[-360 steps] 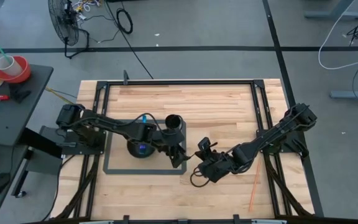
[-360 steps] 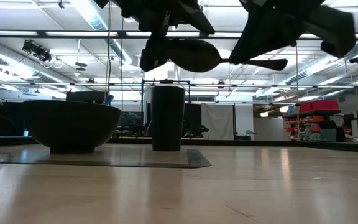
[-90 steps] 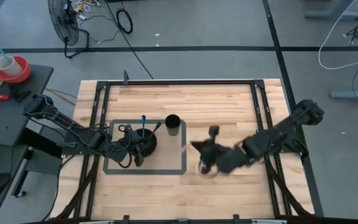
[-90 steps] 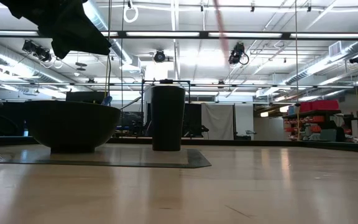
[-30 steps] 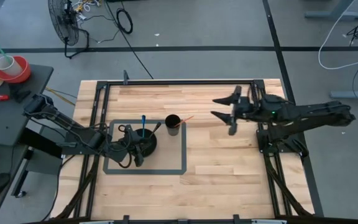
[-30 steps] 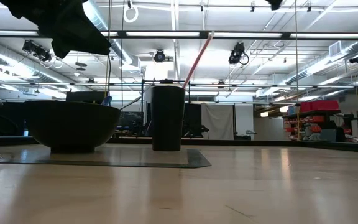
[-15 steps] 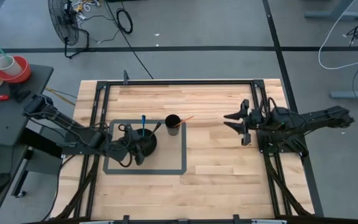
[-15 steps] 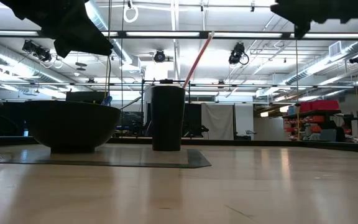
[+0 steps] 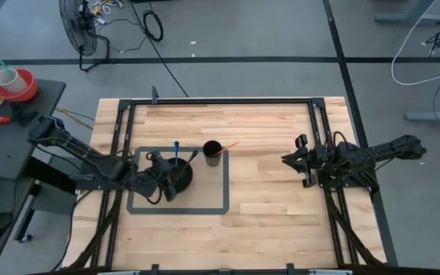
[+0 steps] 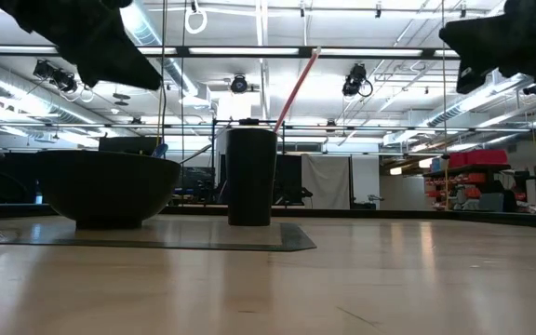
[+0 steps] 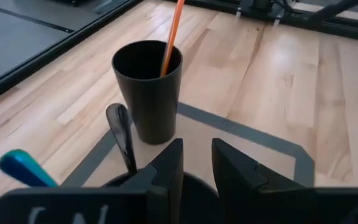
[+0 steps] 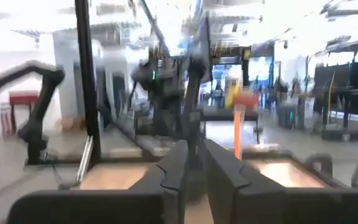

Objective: Pick & Place Utensil
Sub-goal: Return to Home Position

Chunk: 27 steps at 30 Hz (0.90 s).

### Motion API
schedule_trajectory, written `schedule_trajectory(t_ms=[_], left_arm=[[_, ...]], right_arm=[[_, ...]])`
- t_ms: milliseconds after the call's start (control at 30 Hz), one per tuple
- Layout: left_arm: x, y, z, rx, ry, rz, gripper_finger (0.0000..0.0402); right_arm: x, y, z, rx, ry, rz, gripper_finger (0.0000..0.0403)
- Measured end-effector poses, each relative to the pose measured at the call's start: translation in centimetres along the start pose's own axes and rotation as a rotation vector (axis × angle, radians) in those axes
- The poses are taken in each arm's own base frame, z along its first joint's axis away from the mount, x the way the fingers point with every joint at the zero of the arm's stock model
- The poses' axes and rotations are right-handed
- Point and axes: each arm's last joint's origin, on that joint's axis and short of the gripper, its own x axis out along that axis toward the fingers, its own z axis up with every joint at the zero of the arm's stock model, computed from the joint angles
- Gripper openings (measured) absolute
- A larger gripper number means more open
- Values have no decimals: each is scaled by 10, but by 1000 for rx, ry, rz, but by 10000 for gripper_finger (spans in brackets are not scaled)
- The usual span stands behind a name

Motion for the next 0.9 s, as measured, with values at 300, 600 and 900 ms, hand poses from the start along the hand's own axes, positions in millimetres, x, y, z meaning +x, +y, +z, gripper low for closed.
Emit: schedule_trajectory(t_ms=[300,600,900], left_arm=[[-31,21,-16,8,-99,11,89],[-49,63,-20,21,-197,-196,89],[-61,89,-31,83,-435,-374,90]], right_arm=[[-7,-1,6,3,-38,10,19],[-6,-2,3,-7,-12,-41,17],[-6,-2,3,-7,-12,-41,17]])
